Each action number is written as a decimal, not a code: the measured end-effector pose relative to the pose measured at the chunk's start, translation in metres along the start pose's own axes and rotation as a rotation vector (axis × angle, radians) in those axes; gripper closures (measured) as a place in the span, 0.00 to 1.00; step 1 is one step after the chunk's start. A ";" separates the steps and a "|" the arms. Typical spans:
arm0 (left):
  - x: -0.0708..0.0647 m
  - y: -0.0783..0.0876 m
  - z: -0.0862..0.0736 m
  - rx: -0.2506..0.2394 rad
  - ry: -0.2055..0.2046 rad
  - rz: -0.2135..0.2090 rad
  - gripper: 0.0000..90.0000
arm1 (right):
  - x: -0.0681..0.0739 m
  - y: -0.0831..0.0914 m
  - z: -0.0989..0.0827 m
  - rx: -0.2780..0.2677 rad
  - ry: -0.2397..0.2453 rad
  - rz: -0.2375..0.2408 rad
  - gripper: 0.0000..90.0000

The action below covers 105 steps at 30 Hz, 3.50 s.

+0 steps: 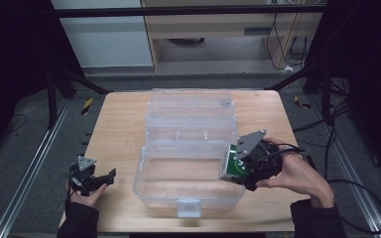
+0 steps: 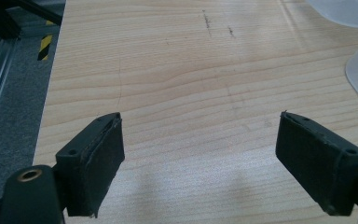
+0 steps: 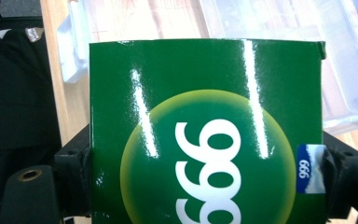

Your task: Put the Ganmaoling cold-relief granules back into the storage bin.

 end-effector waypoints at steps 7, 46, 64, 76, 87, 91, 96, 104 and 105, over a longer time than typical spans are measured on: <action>0.000 0.000 0.000 -0.001 0.001 -0.002 0.16 | 0.000 -0.013 0.009 -0.011 0.001 0.027 0.18; 0.001 0.001 0.001 -0.006 0.000 -0.001 0.16 | 0.014 -0.085 -0.007 0.129 0.028 0.134 0.18; 0.001 0.001 0.001 -0.005 -0.002 -0.002 0.16 | 0.017 -0.104 -0.017 0.157 0.022 0.163 0.17; 0.001 0.001 0.001 -0.006 -0.001 -0.003 0.16 | 0.017 -0.103 -0.019 0.170 0.012 0.153 0.16; 0.000 0.001 0.001 -0.006 -0.002 -0.002 0.16 | 0.006 -0.069 -0.011 0.025 -0.062 0.084 0.15; 0.000 0.002 0.001 -0.009 -0.002 -0.003 0.16 | -0.002 -0.057 -0.009 -0.048 -0.107 0.019 0.13; 0.000 0.002 0.002 -0.012 -0.002 -0.003 0.17 | -0.007 -0.046 -0.010 -0.132 -0.181 -0.029 0.11; -0.001 0.003 0.002 -0.019 -0.002 -0.004 0.20 | -0.024 -0.030 -0.036 -0.254 -0.357 -0.191 0.07; -0.001 0.003 0.002 -0.019 -0.002 -0.004 0.20 | -0.024 -0.030 -0.036 -0.254 -0.357 -0.191 0.07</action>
Point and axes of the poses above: each handheld gripper's, and its own axes: y roughly backward along the jaws, z roughly out of its top, x roughly to its left, the point moved 7 cm from there along -y, roughly forward along the jaws
